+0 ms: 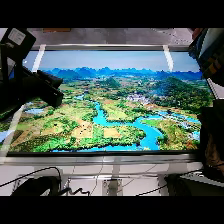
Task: Fold the clothes and pants, and hang the long-sleeved shirts on hangers.
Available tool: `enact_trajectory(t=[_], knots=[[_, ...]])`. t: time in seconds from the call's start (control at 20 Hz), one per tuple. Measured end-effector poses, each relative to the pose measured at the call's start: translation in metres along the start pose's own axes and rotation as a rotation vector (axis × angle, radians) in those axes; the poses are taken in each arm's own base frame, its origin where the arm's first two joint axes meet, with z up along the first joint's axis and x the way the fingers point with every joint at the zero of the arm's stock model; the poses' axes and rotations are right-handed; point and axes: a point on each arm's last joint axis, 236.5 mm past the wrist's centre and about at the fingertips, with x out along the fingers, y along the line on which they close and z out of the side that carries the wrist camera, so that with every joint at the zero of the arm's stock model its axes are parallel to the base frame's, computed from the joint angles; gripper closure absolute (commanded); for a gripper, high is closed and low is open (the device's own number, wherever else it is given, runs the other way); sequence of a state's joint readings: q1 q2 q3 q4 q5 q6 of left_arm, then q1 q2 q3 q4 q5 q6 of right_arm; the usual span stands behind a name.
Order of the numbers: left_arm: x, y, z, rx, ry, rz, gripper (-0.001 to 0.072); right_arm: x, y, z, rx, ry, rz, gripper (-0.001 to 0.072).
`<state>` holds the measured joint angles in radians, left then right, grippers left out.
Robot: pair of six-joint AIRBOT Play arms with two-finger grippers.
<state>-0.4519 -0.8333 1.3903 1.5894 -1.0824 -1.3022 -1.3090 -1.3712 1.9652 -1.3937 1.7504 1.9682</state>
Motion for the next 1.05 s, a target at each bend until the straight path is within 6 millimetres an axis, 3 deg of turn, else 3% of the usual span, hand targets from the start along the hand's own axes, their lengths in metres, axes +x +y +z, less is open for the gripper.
enact_trajectory(t=[0.15, 0.25, 0.35, 0.5, 0.6, 0.7, 0.75, 0.85, 1.05], knots=[[0.000, 0.000, 0.000, 0.000, 0.000, -0.001, 0.0698, -0.014, 0.072, -0.030, -0.186, 0.057, 0.255, 0.0677], [0.000, 0.000, 0.000, 0.000, 0.000, -0.001, 0.0698, -0.037, 0.127, -0.062, -0.342, 0.078, 0.443, 0.0677], [0.000, 0.000, 0.000, 0.000, 0.000, -0.001, 0.0698, -0.073, 0.181, -0.116, -0.539, 0.120, 0.650, 0.0676], [0.000, 0.000, 0.000, 0.000, 0.000, 0.000, 0.0698, -0.131, 0.227, -0.210, -0.834, 0.180, 0.877, 0.0676], [0.000, 0.000, 0.000, 0.000, 0.000, 0.000, 0.0698, -0.164, 0.234, -0.275, -1.035, 0.221, 0.965, 0.0676], [0.000, 0.000, 0.000, 0.000, -0.001, -0.001, 0.0698, -0.176, 0.223, -0.328, -1.233, 0.250, 0.955, 0.0677], [0.000, 0.000, 0.000, 0.000, 0.000, 0.000, 0.0698, -0.174, 0.215, -0.345, -1.316, 0.251, 0.917, 0.0676], [0.000, 0.000, 0.000, 0.000, 0.000, 0.000, 0.0698, -0.163, 0.201, -0.362, -1.441, 0.226, 0.800, 0.0676], [0.000, 0.000, 0.000, -0.001, 0.000, 0.000, 0.0698, -0.146, 0.189, -0.362, -1.473, 0.160, 0.618, 0.0676]])
